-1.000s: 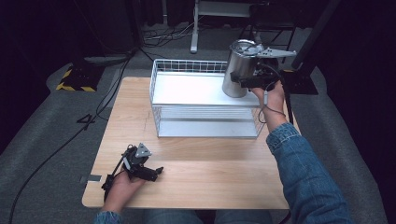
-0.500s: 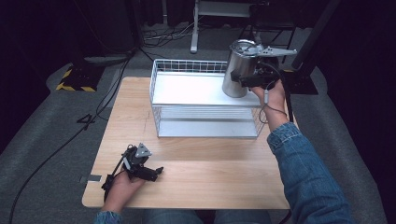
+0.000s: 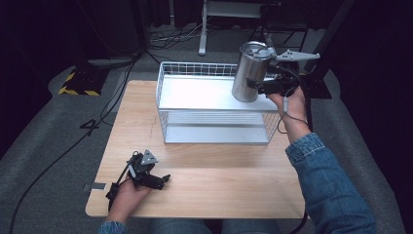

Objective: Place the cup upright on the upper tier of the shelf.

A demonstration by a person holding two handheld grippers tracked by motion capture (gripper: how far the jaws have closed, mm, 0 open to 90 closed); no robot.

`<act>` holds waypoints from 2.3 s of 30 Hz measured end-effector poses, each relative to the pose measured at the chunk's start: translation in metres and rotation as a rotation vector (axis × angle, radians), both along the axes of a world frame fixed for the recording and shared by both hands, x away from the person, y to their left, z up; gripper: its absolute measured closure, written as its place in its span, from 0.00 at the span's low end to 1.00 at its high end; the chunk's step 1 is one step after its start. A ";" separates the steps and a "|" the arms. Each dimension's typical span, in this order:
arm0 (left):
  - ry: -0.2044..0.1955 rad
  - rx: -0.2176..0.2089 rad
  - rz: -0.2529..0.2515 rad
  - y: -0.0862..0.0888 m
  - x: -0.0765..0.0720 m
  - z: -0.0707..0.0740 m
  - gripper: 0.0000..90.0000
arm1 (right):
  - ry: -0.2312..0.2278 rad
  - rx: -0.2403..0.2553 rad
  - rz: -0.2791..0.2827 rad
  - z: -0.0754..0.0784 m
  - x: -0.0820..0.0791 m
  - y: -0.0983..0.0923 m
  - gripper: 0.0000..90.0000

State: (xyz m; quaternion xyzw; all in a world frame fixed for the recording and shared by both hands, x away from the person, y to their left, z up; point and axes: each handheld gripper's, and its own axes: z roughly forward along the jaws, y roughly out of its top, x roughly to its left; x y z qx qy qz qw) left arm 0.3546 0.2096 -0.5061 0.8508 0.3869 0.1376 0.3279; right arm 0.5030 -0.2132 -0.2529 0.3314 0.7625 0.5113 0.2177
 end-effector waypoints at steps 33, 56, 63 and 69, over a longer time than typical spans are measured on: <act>0.001 -0.001 0.002 0.000 -0.001 0.000 0.01 | 0.005 -0.043 0.141 -0.023 -0.098 -0.030 0.00; -0.003 0.002 0.002 0.000 0.000 0.000 0.01 | 0.117 -0.098 0.161 -0.087 -0.126 -0.041 0.06; -0.004 0.004 0.001 0.000 0.000 0.000 0.01 | 0.158 -0.104 0.166 -0.112 -0.132 -0.039 0.08; -0.003 0.002 0.001 0.000 0.000 0.000 0.01 | 0.184 -0.117 0.159 -0.132 -0.135 -0.035 0.09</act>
